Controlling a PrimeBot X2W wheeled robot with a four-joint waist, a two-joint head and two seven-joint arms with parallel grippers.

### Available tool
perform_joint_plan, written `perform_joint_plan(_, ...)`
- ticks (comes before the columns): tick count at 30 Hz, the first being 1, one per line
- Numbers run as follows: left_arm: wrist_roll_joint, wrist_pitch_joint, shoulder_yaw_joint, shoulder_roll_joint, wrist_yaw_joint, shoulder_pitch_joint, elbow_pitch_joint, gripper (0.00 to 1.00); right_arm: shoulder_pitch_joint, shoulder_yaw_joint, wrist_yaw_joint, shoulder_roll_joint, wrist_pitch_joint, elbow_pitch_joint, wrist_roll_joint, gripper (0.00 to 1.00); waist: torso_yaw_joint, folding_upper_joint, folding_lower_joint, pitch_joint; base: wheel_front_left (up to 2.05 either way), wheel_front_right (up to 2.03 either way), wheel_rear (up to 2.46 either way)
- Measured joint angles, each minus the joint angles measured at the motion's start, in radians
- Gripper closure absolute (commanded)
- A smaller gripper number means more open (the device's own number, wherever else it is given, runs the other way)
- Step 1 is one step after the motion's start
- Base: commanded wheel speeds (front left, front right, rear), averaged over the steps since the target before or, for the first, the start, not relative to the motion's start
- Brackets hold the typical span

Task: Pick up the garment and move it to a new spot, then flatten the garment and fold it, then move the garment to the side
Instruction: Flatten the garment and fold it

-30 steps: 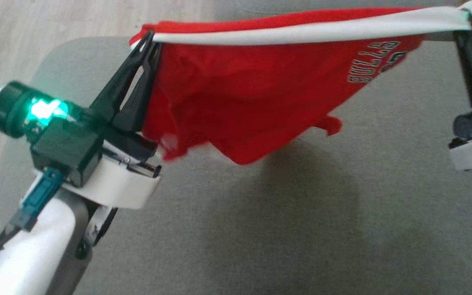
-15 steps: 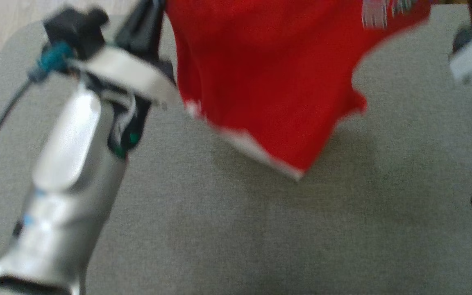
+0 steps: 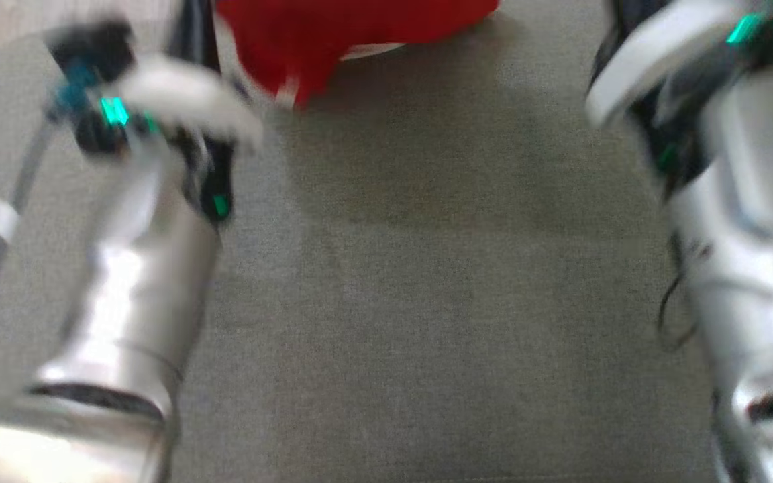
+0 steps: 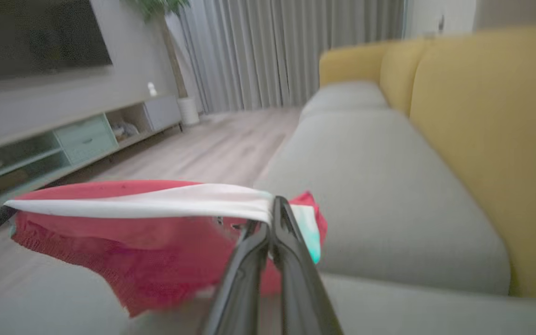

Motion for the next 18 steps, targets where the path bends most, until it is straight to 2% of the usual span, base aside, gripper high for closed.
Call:
perform_joint_plan(5, -0.04, 0.001, -0.027, -0.038, -0.038, 0.152, 0.183, 1.0, 0.195, 0.043, 0.0, 0.041, -0.06, 0.194, 0.077, 1.0, 0.004, 0.0, 0.0, 0.009, 0.0, 0.0, 0.0)
perform_joint_plan(9, -0.078, -0.006, -0.093, -0.035, -0.052, 0.233, 0.175, 1.0, 0.295, 0.066, 0.0, 0.051, -0.12, 0.227, 0.136, 1.0, -0.003, 0.0, 0.0001, 0.013, 0.0, 0.0, 0.0)
perform_joint_plan(13, -0.105, -0.02, -0.17, -0.033, -0.06, 0.305, 0.079, 1.0, 0.382, 0.067, 0.0, 0.017, -0.175, 0.148, 0.174, 1.0, -0.006, 0.0, 0.0001, 0.0, 0.0, 0.0, 0.0)
perform_joint_plan(15, -0.084, -0.024, -0.189, -0.03, -0.06, 0.353, 0.031, 1.0, 0.454, 0.067, 0.0, -0.014, -0.184, 0.068, 0.176, 1.0, -0.006, 0.0, -0.0001, -0.015, 0.0, 0.0, 0.0)
perform_joint_plan(18, -0.053, -0.027, -0.203, 0.005, -0.06, 0.464, -0.087, 1.0, 0.599, 0.051, 0.0, -0.051, -0.157, -0.091, 0.17, 1.0, -0.011, 0.0, 0.0, -0.039, 0.0, 0.0, 0.0)
